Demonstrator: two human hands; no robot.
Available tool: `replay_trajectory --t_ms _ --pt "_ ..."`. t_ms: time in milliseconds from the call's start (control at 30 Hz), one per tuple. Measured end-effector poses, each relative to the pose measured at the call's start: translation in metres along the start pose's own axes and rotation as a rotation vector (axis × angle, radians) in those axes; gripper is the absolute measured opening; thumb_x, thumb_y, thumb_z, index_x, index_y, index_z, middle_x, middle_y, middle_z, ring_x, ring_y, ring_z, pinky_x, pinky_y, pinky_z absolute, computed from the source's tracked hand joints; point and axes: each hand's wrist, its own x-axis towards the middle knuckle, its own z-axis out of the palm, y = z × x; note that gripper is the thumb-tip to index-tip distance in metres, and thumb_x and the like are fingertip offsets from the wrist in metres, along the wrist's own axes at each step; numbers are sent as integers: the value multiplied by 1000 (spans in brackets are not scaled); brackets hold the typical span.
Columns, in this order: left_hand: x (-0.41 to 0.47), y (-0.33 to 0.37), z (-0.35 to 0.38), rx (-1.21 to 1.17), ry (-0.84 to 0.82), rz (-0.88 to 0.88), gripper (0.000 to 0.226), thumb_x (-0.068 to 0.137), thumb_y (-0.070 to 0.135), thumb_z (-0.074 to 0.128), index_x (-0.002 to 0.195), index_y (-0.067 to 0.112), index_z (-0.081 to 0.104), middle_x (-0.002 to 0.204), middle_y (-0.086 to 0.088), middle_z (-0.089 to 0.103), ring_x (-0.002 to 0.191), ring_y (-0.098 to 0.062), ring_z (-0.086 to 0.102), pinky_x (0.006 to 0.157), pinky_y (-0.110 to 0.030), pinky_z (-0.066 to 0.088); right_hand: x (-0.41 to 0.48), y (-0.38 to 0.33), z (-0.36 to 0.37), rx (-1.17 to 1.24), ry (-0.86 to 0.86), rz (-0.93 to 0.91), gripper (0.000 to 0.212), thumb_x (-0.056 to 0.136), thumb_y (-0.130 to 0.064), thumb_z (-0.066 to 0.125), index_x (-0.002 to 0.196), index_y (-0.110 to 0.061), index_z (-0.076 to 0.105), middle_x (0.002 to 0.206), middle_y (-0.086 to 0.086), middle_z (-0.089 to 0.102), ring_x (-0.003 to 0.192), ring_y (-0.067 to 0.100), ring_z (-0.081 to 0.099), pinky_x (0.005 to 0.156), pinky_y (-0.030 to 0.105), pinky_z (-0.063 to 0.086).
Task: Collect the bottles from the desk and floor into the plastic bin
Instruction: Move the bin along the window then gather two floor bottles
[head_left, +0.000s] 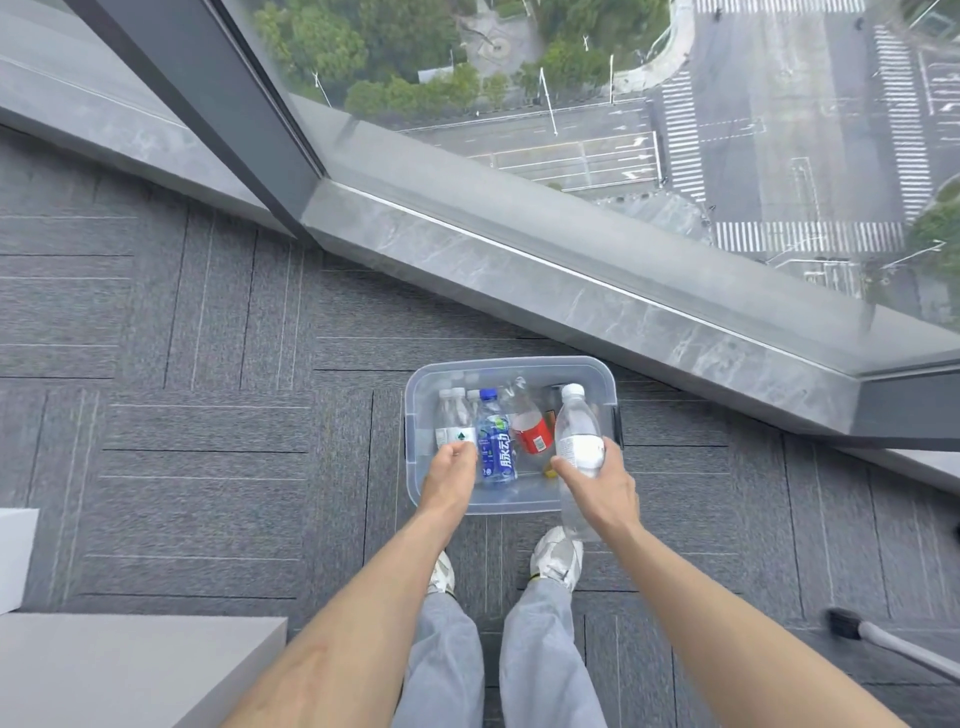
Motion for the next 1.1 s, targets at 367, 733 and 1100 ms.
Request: replay_trajectory --t_ms 367,733,1100 --pt "12 12 6 189 18 50 31 99 37 34 119 24 55 120 3 60 112 -19 55 102 -42 43 37 -5 -28 -170 -36 92 85 91 -61 47 157 -17 16 155 15 37 139 36 40 110 48 34" --pt "-106 73 -15 136 -2 76 20 101 27 31 107 24 50 120 -4 60 114 -24 55 104 -45 43 -82 -61 -105 -14 -100 50 50 96 -35 50 142 -16 47 140 10 56 128 30 52 101 36 40" --pt "-262 129 -24 122 -111 271 22 99 30 34 101 21 54 115 -1 63 98 -21 59 88 -36 49 -251 -73 -190 304 80 -35 43 95 -30 53 135 -14 55 132 8 62 120 26 57 102 37 45"
